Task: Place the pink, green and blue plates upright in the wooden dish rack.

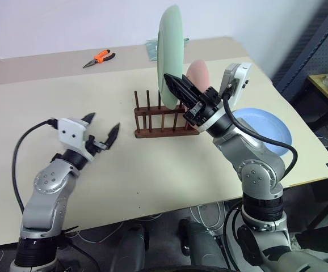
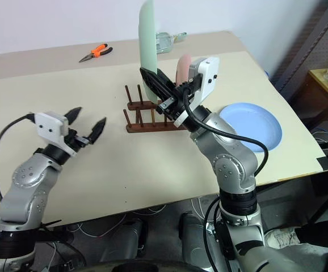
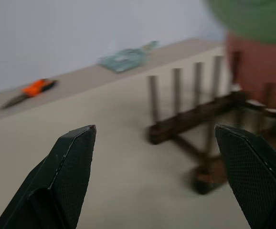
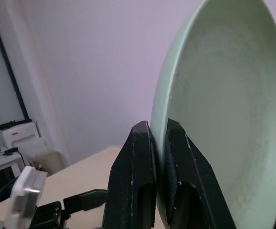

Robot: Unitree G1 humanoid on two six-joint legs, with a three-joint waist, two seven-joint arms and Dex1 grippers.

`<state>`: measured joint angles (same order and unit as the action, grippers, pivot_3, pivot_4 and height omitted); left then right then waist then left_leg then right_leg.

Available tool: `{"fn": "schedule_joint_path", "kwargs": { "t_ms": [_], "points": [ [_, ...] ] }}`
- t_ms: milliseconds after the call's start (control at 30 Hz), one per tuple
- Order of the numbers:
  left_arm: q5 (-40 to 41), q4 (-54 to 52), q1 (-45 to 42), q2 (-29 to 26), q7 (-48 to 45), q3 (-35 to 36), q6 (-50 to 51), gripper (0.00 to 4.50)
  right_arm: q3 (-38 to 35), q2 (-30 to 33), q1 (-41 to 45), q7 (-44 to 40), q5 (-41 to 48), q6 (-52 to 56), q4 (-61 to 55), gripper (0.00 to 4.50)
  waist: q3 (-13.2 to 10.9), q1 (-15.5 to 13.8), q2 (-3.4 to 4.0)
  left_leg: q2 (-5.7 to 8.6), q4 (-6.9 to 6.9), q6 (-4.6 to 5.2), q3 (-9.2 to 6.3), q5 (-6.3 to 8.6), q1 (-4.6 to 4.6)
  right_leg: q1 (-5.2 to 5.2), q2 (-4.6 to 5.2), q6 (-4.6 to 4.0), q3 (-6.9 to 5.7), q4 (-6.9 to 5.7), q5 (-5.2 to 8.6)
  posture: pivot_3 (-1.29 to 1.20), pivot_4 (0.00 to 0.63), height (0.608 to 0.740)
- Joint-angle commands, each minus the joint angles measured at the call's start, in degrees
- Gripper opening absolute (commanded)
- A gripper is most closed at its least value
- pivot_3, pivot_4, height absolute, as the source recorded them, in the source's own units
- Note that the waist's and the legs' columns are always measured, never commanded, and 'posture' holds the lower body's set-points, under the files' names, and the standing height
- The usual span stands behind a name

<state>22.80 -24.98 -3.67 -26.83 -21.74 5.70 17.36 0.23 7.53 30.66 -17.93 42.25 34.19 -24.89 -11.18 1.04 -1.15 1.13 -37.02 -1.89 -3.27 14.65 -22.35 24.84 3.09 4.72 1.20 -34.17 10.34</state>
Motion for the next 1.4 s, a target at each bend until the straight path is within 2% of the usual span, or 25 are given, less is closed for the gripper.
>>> {"fn": "schedule_joint_path", "kwargs": {
  "t_ms": [33,667,700,733,833,967,1033,1167,1267,1367,1400],
  "points": [
    [2.3,-4.6,0.6,0.1,-2.2,-1.8,2.9,4.06,-1.3,-0.2,0.1,0.8,1.9,0.8,-0.8,0.00,0.0,0.0,0.00,0.00,-0.01,0.00,0.01,0.00,0.00,0.00,-0.01,0.00,0.01,0.00,0.00,0.00,0.150,0.739],
    [0.7,-7.3,-0.7,3.4,-1.8,-6.0,5.8,4.06,-2.0,2.2,3.0,0.5,3.7,11.3,7.8,0.00,0.0,0.0,0.00,-0.03,-0.04,0.01,-0.02,0.00,0.00,-0.01,-0.21,0.00,0.06,0.00,0.00,0.00,0.150,0.739],
    [0.6,-7.2,-0.7,3.4,-1.8,-6.0,5.7,4.12,-1.6,2.5,3.1,0.3,3.1,11.3,7.7,0.73,0.0,0.1,0.00,-0.03,-0.04,0.01,-0.02,0.00,0.00,-0.01,-0.21,0.00,0.07,0.00,0.00,0.00,0.150,0.739],
    [0.5,-7.2,-0.7,3.5,-1.8,-6.1,5.7,4.12,-1.3,2.7,3.1,0.4,2.5,11.2,7.5,1.05,0.0,0.1,0.00,-0.03,-0.04,0.01,-0.02,0.00,0.00,-0.01,-0.21,0.00,0.06,0.00,0.00,0.00,0.150,0.739],
    [0.3,-7.1,-0.6,3.8,-1.8,-6.2,5.6,4.12,1.1,4.6,3.8,-0.5,-2.6,8.3,6.2,2.55,0.0,0.0,0.00,-0.02,-0.05,0.02,-0.02,0.01,0.00,-0.01,-0.22,0.00,0.06,0.00,0.00,0.00,0.150,0.739],
    [-0.2,-6.4,-0.7,4.0,-2.1,-6.2,5.3,4.12,2.7,7.9,5.1,-1.0,-8.8,5.3,5.5,2.55,0.0,0.0,0.00,-0.01,-0.05,0.01,-0.01,0.00,-0.01,-0.01,-0.21,0.01,0.06,0.01,0.01,0.00,0.150,0.739],
    [-0.2,-5.9,-0.8,4.0,-2.4,-6.0,5.0,4.12,3.3,12.0,6.2,-3.0,-12.3,3.6,4.4,2.55,0.0,-0.1,0.00,-0.01,-0.06,0.01,-0.02,0.01,-0.01,-0.01,-0.21,0.01,0.06,0.01,0.01,0.00,0.150,0.739],
    [-0.3,-5.1,-0.9,3.9,-2.8,-5.8,4.5,4.12,2.3,16.6,6.9,-6.0,-14.1,2.2,2.5,2.55,0.0,-0.2,-0.01,0.01,-0.08,0.02,-0.01,0.01,-0.04,-0.01,-0.19,0.02,0.06,0.05,0.02,0.00,0.150,0.739],
    [-0.6,-4.1,-1.1,3.7,-3.4,-5.7,3.8,4.12,-2.4,22.3,6.0,-10.6,-13.9,-1.5,-1.5,2.55,0.0,-0.2,0.04,-0.01,-0.07,0.02,-0.02,0.01,-0.04,0.00,-0.22,0.03,0.05,0.04,0.03,0.00,0.150,0.739],
    [-1.0,-1.9,-2.2,3.7,-4.4,-5.4,2.8,4.12,-14.3,28.9,1.2,-14.0,-8.7,0.6,-0.2,2.55,0.0,-0.7,-0.03,0.01,-0.09,0.03,-0.03,0.01,-0.06,-0.03,-0.20,0.11,0.05,0.08,0.08,0.00,0.150,0.739],
    [-1.2,-1.1,-2.6,3.6,-4.8,-5.5,2.3,4.12,-16.9,31.8,-2.5,-15.5,-9.6,0.8,0.7,2.81,0.0,-1.2,-0.05,0.01,-0.11,0.04,-0.06,0.02,-0.06,-0.09,-0.19,0.10,0.02,0.11,0.07,0.00,0.150,0.739]
  ]
}}
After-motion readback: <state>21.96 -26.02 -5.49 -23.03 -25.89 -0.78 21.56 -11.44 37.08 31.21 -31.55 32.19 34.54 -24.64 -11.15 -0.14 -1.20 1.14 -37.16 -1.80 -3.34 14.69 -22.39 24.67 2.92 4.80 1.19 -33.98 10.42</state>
